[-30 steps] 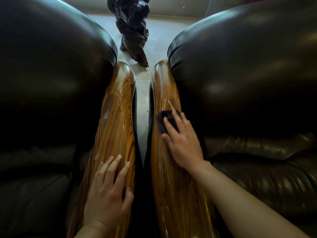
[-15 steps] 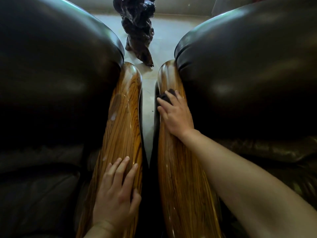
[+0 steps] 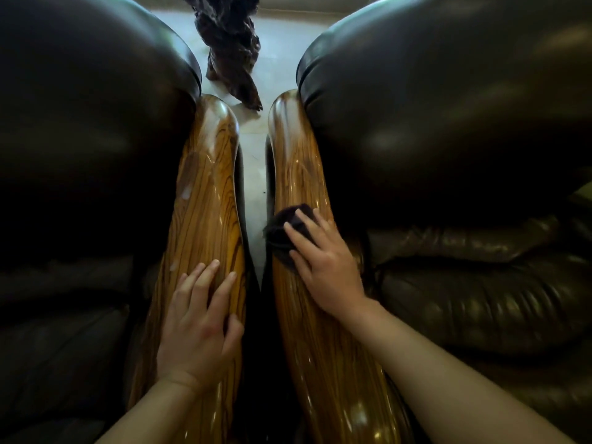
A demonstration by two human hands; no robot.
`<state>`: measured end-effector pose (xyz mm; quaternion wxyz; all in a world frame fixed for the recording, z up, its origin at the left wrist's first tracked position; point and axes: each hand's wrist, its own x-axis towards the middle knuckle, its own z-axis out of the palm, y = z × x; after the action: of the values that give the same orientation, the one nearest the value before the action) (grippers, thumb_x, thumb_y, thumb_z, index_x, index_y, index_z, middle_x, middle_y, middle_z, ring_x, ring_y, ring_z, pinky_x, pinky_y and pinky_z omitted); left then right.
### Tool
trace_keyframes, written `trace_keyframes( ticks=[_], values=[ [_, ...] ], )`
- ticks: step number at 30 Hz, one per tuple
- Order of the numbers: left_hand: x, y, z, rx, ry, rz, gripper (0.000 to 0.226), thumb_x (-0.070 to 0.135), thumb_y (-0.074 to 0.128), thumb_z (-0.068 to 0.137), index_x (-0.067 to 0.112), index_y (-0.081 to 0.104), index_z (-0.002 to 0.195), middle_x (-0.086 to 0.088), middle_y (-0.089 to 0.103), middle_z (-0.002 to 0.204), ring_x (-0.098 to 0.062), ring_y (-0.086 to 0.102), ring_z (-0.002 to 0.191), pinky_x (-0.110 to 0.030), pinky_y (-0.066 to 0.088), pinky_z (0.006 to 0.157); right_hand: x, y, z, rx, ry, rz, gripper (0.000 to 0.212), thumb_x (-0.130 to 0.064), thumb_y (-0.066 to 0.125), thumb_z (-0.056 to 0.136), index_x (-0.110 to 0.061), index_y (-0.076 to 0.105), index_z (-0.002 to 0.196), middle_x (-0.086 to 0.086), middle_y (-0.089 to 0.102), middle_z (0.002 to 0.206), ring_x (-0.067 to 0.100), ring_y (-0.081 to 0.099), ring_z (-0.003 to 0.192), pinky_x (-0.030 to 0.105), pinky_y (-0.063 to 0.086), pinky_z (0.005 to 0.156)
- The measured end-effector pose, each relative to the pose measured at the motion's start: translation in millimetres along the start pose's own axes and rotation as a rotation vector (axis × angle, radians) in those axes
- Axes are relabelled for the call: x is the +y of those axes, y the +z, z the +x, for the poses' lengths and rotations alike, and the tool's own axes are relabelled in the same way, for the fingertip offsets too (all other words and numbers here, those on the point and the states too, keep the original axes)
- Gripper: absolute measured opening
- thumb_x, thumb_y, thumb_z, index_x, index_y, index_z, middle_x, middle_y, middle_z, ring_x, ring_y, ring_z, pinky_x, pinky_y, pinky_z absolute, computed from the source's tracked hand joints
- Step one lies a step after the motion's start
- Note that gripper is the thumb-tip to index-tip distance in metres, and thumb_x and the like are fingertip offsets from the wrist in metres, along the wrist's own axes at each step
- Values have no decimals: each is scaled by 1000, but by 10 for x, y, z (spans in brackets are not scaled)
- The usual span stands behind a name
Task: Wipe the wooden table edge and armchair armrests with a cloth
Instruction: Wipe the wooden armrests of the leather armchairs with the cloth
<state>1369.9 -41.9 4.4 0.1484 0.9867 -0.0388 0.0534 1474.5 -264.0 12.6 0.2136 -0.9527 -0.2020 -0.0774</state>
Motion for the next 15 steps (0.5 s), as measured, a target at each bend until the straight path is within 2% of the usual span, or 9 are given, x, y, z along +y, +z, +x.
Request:
trace_keyframes(
  ticks=[3,6,7,10,11,12,15],
  values=[
    [16,-23,-4,13,-15,14,62,36,42,85,17,44,144,-11,34,152,-29,23,145,-51,20,118,40,39,-889,-40,-89,-45,50,-37,41,106,-29,31,155,-1,18,166,26,10,154,50,22,121],
    [54,-51,-17,25,0,9,61,37,41,87,14,44,144,-13,34,152,-31,23,144,-50,18,118,188,-63,-1409,-81,-55,-80,53,-41,38,106,-29,25,156,0,14,167,28,11,154,52,26,119],
    [64,-66,-17,23,3,15,62,37,40,88,13,43,144,-15,34,152,-32,24,144,-50,16,119,205,-92,-1410,-70,35,-74,55,-44,35,106,-29,24,157,1,14,167,27,10,154,51,26,120],
    [93,-96,-46,-1,15,44,64,39,37,89,10,40,146,-18,32,153,-35,23,145,-53,15,120,184,-130,-1161,-15,532,115,70,-62,25,98,-26,17,158,7,17,166,23,14,153,42,27,119],
    [99,-103,-56,-4,13,48,64,39,37,89,10,39,147,-19,31,154,-35,22,145,-53,14,120,167,-123,-1144,-7,602,157,74,-64,25,97,-22,20,158,9,20,165,23,17,152,42,28,119],
    [102,-105,-60,-7,12,48,65,39,38,89,10,38,147,-19,30,154,-35,20,146,-53,14,120,127,-115,-1205,10,588,155,72,-60,28,98,-19,24,157,10,24,164,24,20,151,42,30,118],
    [97,-75,-65,-9,19,52,65,38,38,89,10,37,148,-19,27,155,-36,18,146,-53,15,120,-34,-42,-1779,77,380,87,55,-34,46,102,-16,35,153,7,29,162,25,23,151,43,29,119]
  ],
)
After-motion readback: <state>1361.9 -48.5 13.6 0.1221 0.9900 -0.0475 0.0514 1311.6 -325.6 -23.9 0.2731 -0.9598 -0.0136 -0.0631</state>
